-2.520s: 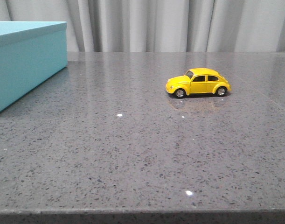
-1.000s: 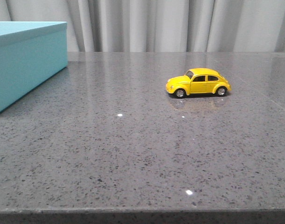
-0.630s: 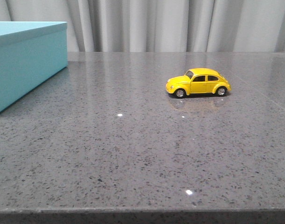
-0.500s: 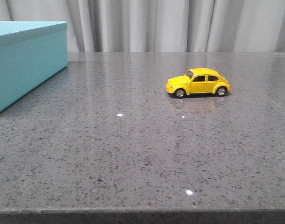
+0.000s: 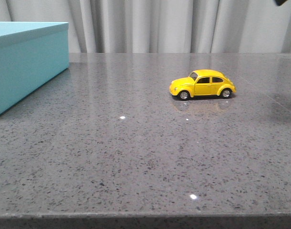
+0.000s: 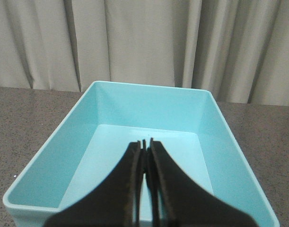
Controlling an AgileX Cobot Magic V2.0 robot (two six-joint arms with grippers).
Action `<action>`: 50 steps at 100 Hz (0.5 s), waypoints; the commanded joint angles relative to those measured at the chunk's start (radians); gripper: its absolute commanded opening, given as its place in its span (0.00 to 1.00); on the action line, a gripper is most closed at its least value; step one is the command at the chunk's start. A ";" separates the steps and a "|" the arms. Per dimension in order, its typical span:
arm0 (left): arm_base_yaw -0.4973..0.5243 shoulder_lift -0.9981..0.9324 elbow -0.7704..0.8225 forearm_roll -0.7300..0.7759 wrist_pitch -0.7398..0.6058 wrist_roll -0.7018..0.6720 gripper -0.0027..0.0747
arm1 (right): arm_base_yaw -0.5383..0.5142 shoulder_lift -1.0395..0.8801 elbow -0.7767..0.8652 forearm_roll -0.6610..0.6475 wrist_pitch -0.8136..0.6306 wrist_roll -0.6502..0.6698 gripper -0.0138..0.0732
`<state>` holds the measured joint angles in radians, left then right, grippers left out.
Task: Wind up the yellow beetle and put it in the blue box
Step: 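Lower the open right gripper down over the yellow beetle car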
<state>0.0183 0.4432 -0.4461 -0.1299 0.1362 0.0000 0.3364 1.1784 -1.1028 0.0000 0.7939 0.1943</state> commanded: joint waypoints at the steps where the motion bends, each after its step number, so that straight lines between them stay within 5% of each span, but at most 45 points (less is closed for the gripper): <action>1: -0.005 0.012 -0.032 -0.010 -0.076 0.000 0.01 | 0.024 0.041 -0.093 0.013 0.014 -0.005 0.74; 50: -0.005 0.012 -0.032 -0.010 -0.076 0.000 0.01 | 0.096 0.389 -0.427 0.032 0.253 0.123 0.74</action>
<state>0.0183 0.4432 -0.4461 -0.1299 0.1362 0.0000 0.4316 1.5613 -1.4615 0.0328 1.0460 0.2927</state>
